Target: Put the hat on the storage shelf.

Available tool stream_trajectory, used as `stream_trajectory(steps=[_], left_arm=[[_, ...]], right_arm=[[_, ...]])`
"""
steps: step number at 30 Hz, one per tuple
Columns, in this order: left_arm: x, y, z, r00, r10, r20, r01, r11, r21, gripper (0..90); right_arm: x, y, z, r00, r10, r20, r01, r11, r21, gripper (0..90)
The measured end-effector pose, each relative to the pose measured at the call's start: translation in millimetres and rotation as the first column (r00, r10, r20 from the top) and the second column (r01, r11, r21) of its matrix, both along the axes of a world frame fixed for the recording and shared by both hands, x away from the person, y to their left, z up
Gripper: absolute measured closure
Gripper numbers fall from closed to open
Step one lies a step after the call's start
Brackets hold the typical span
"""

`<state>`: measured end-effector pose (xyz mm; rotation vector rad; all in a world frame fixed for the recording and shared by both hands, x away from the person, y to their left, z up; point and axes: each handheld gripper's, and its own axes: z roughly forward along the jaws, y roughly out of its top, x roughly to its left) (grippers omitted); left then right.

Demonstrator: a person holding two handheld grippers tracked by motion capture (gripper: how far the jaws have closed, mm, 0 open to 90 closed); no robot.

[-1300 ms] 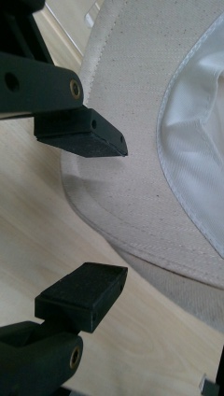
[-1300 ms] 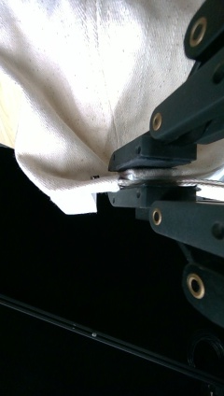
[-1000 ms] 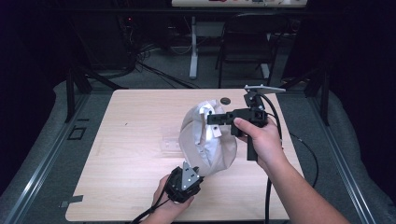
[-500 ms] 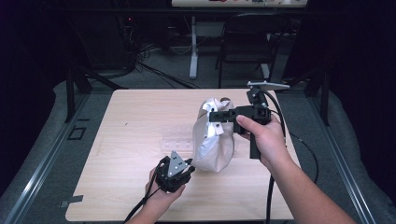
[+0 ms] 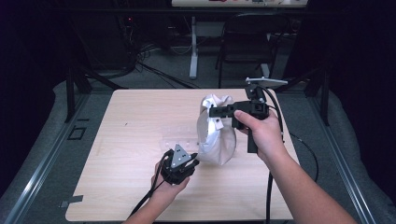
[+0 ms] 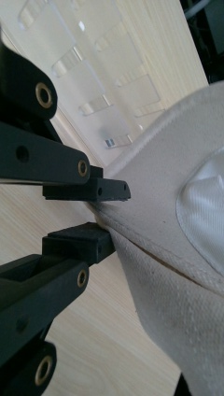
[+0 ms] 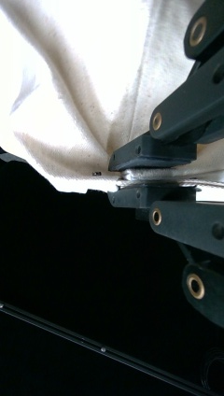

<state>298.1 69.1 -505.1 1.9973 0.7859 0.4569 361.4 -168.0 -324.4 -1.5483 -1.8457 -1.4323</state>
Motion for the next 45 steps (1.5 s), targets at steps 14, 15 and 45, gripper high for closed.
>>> stream_trajectory(steps=[14, 15, 45], left_arm=[[27.3, 2.4, 4.6, 0.9993, 0.034, -0.018, -0.034, 0.9991, -0.026, 77.9], [29.1, 2.7, 5.2, 0.999, 0.037, -0.024, -0.037, 0.9988, -0.03, 77.9], [41.7, 4.8, -6.1, 0.993, 0.086, -0.082, -0.084, 0.9962, 0.022, 81.7]], right_arm=[[11.7, -2.5, -1.6, 0.9997, -0.024, -0.001, 0.024, 0.9997, -0.003, 81.8], [11.7, -2.5, -1.6, 0.9997, -0.024, -0.001, 0.024, 0.9997, -0.003, 81.8], [23.9, 9.4, -19.6, 0.999, -0.024, -0.037, 0.023, 0.9995, -0.022, 81.7]])
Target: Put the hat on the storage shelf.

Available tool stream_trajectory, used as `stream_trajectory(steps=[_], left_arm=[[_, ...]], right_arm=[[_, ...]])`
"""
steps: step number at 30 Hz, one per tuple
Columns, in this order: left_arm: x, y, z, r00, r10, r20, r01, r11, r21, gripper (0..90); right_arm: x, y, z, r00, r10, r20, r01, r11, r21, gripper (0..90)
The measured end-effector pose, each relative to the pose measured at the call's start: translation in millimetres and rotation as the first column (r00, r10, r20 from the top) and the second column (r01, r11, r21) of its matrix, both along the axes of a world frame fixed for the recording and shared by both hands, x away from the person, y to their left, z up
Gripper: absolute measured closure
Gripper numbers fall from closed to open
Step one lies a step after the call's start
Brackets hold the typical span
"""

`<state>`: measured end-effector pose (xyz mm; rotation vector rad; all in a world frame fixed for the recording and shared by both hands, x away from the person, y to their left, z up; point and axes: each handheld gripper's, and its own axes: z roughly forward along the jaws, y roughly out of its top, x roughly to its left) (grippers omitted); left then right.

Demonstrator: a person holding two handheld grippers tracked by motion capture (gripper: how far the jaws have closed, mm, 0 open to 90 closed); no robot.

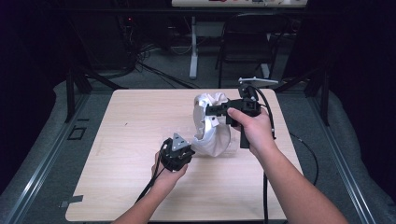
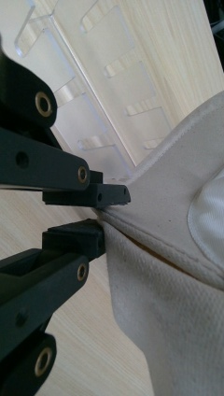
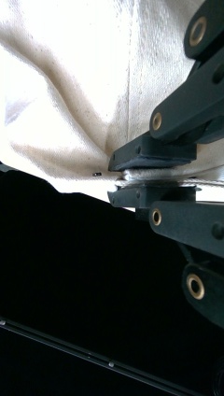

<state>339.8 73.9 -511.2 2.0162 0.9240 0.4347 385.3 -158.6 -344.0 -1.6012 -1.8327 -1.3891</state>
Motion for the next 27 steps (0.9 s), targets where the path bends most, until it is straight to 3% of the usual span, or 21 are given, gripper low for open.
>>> stream_trajectory(steps=[11, 14, 21, 27], left_arm=[[18.7, 14.3, 10.3, 0.9947, -0.06, -0.083, 0.059, 0.9982, -0.009, 80.9], [18.0, 12.7, 10.1, 0.9942, -0.052, -0.094, 0.052, 0.9986, -0.004, 81.3], [7.4, -1.9, 4.3, 0.996, 0.03, -0.084, -0.028, 0.9994, 0.02, 83.1], [10.4, 0.8, 4.6, 0.992, 0.051, -0.115, -0.052, 0.9986, -0.009, 83.1]], right_arm=[[4.1, -6.6, -8.0, 0.9996, -0.022, -0.016, 0.022, 0.9997, 0.006, 81.6], [5.6, -7.4, -8.7, 0.9995, -0.025, -0.018, 0.025, 0.9997, 0.008, 81.6], [9.3, -3.2, -12.3, 0.9991, -0.036, -0.02, 0.036, 0.9993, 0.003, 81.4], [11.1, -2.3, -12.3, 0.9989, -0.046, -0.01, 0.046, 0.9989, 0.007, 79.6]])
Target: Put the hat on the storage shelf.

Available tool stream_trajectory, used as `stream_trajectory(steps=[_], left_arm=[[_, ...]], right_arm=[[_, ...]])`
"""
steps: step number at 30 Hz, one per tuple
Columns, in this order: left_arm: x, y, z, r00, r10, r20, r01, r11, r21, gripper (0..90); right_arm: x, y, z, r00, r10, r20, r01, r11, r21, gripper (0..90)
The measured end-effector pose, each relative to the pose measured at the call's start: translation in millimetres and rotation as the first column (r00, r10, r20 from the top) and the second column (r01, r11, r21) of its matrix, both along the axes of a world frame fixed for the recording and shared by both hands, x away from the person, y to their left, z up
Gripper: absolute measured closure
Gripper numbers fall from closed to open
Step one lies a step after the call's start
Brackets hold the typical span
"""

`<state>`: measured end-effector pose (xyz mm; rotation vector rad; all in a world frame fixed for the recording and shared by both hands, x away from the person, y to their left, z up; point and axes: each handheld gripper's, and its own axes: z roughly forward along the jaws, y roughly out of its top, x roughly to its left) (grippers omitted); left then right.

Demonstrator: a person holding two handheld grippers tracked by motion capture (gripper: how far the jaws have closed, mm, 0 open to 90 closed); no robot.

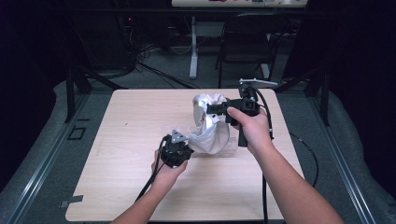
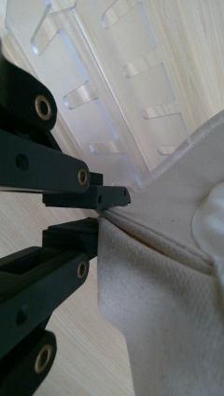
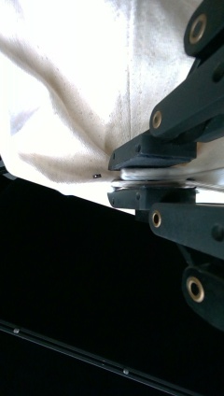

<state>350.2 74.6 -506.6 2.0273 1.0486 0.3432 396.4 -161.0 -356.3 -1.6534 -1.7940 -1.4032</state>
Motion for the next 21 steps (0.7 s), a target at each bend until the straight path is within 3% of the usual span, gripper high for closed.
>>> stream_trajectory(steps=[5, 11, 12, 16, 21], left_arm=[[-0.6, 2.7, 0.6, 0.9997, -0.012, 0.02, 0.012, 0.9999, -0.009, 80.5], [-7.8, 5.4, 4.7, 0.9965, -0.035, 0.076, 0.037, 0.999, -0.026, 75.5], [-10.8, 5.2, 7.8, 0.9935, -0.047, 0.104, 0.049, 0.9988, -0.011, 74.7], [-15.7, 3.7, 12.8, 0.9869, -0.054, 0.152, 0.053, 0.9985, 0.012, 73.3], [-16.7, 0.8, 12.1, 0.9809, -0.044, 0.19, 0.036, 0.9982, 0.047, 74.6]], right_arm=[[-0.5, 1.2, 0.9, 0.9999, 0.006, 0.01, -0.006, 1.0, 0.004, 78.0], [-0.5, -0.4, 1.0, 0.9998, -0.001, 0.018, 0.001, 1.0, -0.001, 78.5], [-0.2, -1.1, 0.8, 0.9998, -0.008, 0.02, 0.008, 1.0, -0.003, 79.0], [0.3, -1.9, 1.0, 0.9996, -0.019, 0.023, 0.019, 0.9998, -0.004, 79.7], [1.0, -1.8, 0.3, 0.9995, -0.018, 0.025, 0.018, 0.9998, -0.006, 79.8]])
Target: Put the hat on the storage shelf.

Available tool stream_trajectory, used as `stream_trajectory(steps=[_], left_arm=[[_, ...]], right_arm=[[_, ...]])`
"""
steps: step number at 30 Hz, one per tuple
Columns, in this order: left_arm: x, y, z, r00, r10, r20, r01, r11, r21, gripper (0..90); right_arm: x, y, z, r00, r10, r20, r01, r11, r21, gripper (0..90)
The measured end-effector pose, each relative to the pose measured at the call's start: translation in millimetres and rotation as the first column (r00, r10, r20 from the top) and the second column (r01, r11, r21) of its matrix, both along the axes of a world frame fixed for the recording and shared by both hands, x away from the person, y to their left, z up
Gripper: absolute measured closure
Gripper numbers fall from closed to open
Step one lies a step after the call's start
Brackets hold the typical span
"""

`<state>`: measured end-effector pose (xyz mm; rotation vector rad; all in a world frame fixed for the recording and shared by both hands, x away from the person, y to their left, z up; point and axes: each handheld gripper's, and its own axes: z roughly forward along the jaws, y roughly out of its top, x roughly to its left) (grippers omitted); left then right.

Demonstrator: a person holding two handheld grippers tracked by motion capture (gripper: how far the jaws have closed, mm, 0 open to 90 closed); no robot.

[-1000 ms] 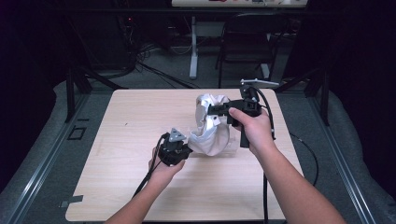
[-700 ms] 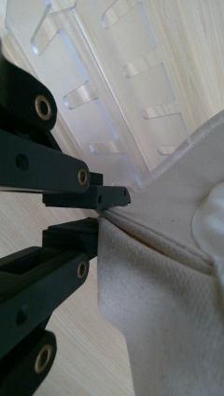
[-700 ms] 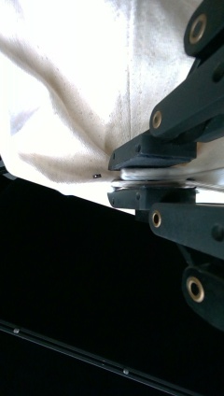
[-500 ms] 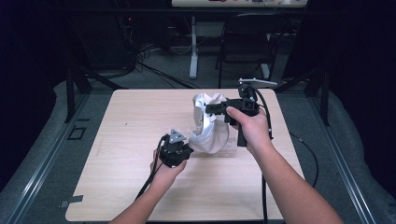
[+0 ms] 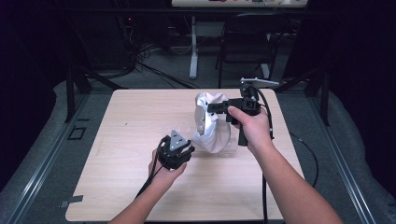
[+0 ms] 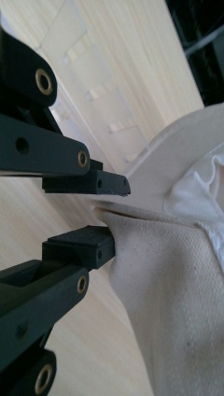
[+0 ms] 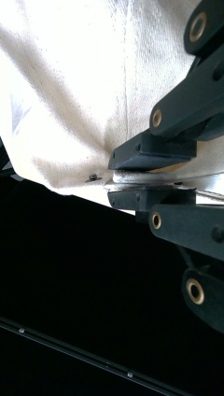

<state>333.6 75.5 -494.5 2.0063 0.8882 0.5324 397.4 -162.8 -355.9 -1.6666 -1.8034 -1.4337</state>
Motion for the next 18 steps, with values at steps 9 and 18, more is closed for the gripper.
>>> stream_trajectory(steps=[9, 18], left_arm=[[2.9, 0.1, -1.8, 0.9996, 0.011, -0.027, -0.011, 0.9999, -0.005, 84.8], [15.5, 8.2, -6.3, 0.987, 0.025, -0.159, -0.027, 0.9995, -0.016, 86.4]], right_arm=[[-3.0, 3.1, -0.5, 1.0, 0.004, 0.009, -0.003, 1.0, -0.005, 76.9], [-7.9, 1.7, 2.9, 0.9993, 0.022, 0.031, -0.023, 0.9992, 0.033, 70.4]])
